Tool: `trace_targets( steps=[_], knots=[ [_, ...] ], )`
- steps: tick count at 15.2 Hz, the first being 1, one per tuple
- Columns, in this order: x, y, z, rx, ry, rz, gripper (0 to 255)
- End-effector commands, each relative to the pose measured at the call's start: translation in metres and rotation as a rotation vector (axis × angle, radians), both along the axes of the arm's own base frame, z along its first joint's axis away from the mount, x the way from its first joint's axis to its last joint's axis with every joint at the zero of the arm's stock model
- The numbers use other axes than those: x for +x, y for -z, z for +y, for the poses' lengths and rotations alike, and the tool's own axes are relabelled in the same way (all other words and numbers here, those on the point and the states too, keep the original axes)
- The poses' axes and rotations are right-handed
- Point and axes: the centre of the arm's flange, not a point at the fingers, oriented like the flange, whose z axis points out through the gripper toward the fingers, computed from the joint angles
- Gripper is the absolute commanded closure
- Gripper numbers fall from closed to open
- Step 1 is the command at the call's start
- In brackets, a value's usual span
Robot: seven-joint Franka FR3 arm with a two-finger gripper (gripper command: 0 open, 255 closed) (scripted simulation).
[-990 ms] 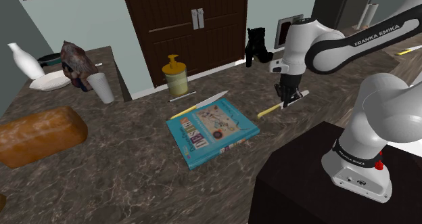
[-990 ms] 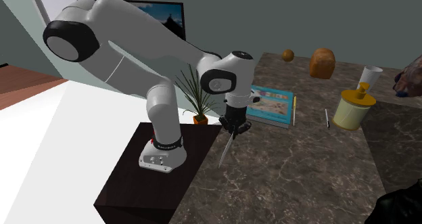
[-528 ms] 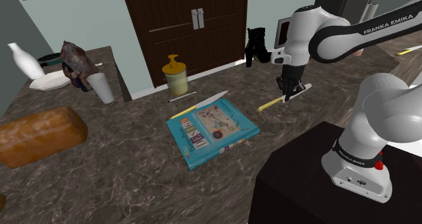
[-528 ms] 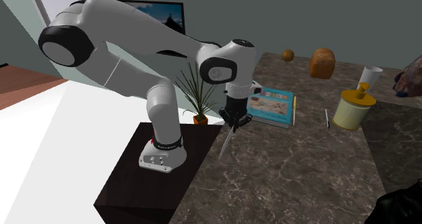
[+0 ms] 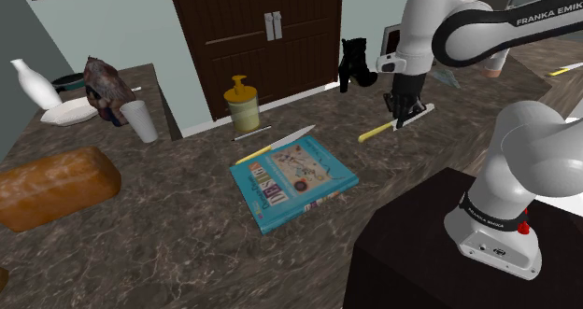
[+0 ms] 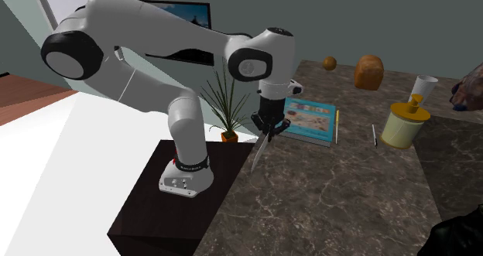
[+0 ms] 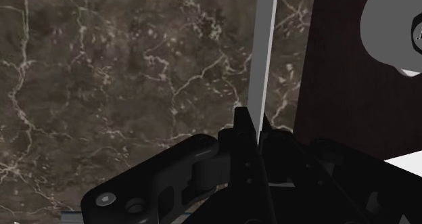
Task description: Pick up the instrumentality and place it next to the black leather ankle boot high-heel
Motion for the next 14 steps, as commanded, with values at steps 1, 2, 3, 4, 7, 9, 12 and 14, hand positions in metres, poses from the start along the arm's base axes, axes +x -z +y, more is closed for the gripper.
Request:
trace_targets(
  steps=[1,2,3,4,7,9,12,14],
  knots=[
    [0.000,-0.009,-0.001,0.000,0.000,0.001,255],
    [0.000,-0.015,-0.001,0.000,0.000,0.001,255],
    [0.000,-0.020,-0.001,0.000,0.000,0.001,255],
    [0.000,-0.025,-0.001,0.000,0.000,0.001,255],
    [0.000,-0.041,-0.001,0.000,0.000,0.001,255],
    [0.000,-0.052,-0.001,0.000,0.000,0.001,255],
    [0.000,-0.067,-0.001,0.000,0.000,0.001,255],
    [0.000,-0.078,-0.001,0.000,0.000,0.001,255]
  ],
)
